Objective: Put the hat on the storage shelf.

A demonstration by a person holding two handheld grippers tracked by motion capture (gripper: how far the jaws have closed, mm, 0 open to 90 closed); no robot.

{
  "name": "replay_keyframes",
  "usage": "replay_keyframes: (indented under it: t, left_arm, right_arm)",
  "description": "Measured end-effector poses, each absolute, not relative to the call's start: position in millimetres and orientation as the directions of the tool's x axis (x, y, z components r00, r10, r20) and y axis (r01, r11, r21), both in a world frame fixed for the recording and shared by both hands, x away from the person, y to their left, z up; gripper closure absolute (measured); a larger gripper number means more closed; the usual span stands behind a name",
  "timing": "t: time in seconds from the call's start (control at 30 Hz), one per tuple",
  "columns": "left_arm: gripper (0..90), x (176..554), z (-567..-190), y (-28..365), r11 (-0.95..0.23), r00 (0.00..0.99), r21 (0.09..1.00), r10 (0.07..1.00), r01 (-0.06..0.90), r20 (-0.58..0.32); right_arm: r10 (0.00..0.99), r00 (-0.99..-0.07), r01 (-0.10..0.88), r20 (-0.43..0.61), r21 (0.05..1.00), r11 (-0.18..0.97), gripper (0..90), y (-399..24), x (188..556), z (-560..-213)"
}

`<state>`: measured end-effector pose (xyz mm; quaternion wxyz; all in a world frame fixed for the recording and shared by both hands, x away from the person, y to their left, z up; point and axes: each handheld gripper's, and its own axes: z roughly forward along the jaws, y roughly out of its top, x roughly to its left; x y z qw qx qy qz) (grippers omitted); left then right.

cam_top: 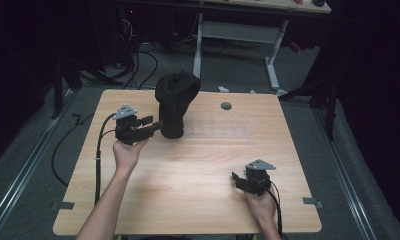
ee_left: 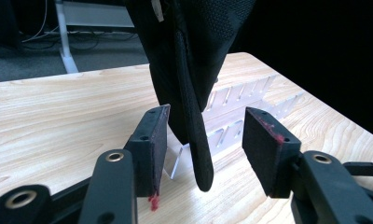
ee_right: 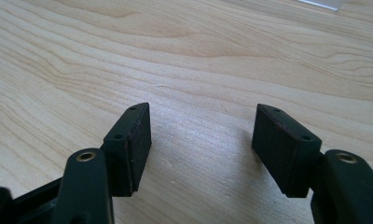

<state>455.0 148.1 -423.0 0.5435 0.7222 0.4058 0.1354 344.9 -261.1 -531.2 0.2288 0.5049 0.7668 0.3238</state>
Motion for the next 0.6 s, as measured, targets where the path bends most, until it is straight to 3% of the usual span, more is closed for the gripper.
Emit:
replay_keyframes:
  t: [0.6]
  left_arm:
    - [46.7,436.4,-422.4,162.0,-0.074,0.637,0.885,0.722,0.46,-0.271]
  right_arm:
    - [0.923,-0.385,0.626,-0.024,0.727,0.28,37.3,-261.1,344.9,-531.2]
